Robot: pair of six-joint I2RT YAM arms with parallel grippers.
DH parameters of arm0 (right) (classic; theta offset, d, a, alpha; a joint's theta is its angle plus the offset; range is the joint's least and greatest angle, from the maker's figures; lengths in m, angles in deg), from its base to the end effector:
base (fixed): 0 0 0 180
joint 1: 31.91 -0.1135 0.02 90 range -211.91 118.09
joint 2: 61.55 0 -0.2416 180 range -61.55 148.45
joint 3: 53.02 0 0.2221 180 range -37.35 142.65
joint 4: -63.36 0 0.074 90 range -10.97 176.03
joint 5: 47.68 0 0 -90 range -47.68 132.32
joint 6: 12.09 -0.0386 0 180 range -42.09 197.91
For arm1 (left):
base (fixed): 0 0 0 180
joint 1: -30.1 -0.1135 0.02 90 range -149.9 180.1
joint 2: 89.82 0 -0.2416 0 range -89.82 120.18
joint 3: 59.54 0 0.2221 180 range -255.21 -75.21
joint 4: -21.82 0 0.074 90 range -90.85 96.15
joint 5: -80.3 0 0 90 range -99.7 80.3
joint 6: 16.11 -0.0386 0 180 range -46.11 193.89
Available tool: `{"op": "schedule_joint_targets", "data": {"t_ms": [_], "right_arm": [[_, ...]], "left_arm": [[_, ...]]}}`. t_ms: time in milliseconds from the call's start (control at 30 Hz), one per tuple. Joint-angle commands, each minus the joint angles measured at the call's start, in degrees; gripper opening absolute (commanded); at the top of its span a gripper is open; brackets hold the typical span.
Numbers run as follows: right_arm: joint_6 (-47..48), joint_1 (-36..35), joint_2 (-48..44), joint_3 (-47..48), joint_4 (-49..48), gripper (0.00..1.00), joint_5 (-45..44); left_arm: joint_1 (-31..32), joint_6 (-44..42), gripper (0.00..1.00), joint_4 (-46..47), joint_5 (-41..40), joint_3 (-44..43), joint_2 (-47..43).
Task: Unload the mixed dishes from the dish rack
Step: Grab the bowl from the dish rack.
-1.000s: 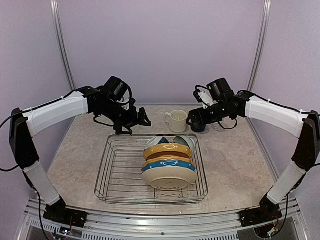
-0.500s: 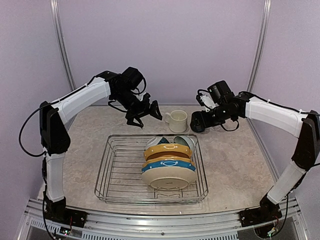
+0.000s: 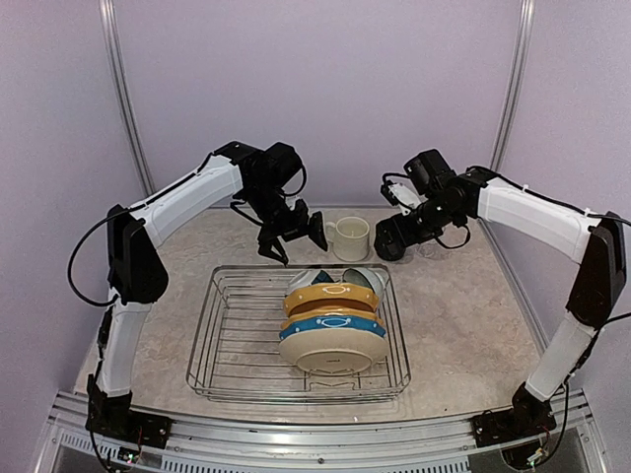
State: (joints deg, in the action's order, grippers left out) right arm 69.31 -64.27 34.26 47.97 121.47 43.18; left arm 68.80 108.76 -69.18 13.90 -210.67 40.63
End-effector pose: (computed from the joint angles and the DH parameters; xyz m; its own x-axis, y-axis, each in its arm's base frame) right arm 0.2814 0.1790 0.2841 -0.7476 -0.2967 -0.5942 -0.4359 0.8942 0.1020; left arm 0.3192 -0.2755 0.2728 -0.9906 0.1223 -0.0608 0.1363 0.8542 -0.5018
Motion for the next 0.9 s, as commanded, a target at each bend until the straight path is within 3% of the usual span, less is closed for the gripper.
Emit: {"op": "schedule_joint_targets", "data": {"t_ms": [0,233,433,667,867], "right_arm": [[1.0,-1.3,3.0,5.4,4.7,1.00,2.5],[-3.1,-7.8,16.3,23.7,19.4,0.93,-6.5],[-6.9,-12.0,22.8,33.6,27.7,0.90,-12.7],[-9.5,-16.8,29.1,39.7,36.6,0.81,-20.2],[-10.2,-19.0,29.2,37.9,37.2,0.69,-21.7]], "left_arm": [[0.5,2.2,0.98,-7.7,-2.5,1.0,0.6],[-2.2,0.3,0.99,-5.4,-3.2,8.5,-6.5],[-3.5,-2.9,0.99,-5.2,-3.4,12.1,-9.8],[-5.6,-2.2,0.99,-1.3,-3.1,21.0,-14.3],[-6.6,-2.0,0.99,1.6,-2.0,25.7,-18.0]]}}
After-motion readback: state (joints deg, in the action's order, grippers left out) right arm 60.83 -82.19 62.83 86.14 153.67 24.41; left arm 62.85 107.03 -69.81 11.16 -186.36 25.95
